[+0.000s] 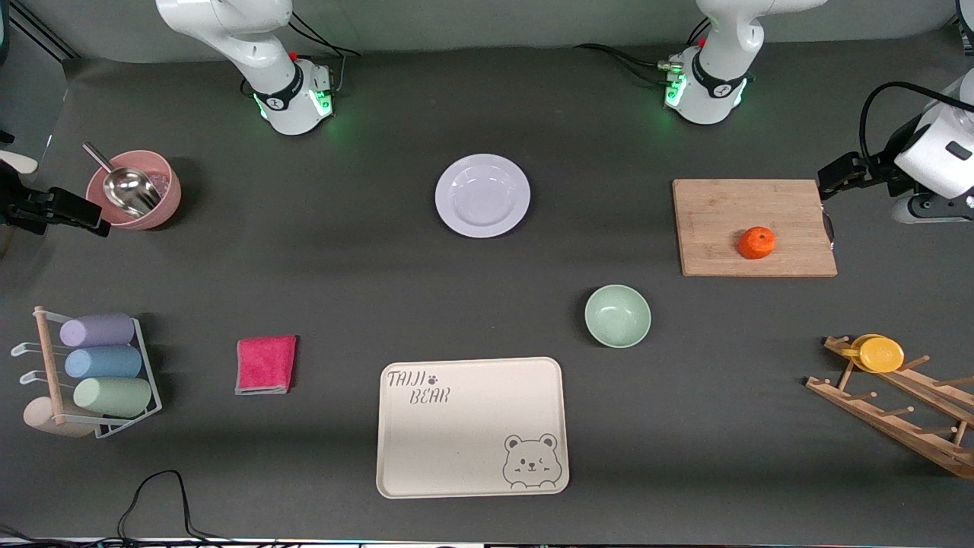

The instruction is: Place orange and plate with both arms

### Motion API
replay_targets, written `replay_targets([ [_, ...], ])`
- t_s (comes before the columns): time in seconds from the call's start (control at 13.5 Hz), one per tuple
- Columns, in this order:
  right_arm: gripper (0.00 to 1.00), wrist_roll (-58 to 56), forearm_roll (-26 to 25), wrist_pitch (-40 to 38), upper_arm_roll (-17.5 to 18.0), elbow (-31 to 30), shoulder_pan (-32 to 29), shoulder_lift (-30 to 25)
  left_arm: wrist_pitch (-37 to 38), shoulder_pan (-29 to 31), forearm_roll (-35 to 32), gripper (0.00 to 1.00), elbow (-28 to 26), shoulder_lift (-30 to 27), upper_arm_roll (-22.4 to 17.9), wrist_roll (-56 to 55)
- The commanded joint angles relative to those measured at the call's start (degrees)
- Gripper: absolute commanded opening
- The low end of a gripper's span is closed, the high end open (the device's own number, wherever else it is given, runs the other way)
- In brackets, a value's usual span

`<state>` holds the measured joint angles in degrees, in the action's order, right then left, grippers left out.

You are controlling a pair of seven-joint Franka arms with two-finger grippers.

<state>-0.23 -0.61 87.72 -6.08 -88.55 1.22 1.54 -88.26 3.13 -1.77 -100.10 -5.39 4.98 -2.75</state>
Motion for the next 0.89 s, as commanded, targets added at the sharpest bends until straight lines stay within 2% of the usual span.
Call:
replay_targets([
  [0.0,1.00,2.3,-0.1,-0.5,0.3,-1.1,0.0,-1.4,1.0,0.6,-0.1,1.00,-0.2,-0.9,0.6,0.0],
  [0.52,1.00,4.4,0.0,-1.0,0.5,-1.3,0.1,-1.5,4.4,0.7,-0.2,1.00,0.7,-0.1,0.5,0.8],
  [0.81,1.00,6.0,0.1,-1.6,0.5,-6.5,2.3,-7.6,4.7,0.8,-0.2,1.00,0.7,-0.1,0.0,1.4],
])
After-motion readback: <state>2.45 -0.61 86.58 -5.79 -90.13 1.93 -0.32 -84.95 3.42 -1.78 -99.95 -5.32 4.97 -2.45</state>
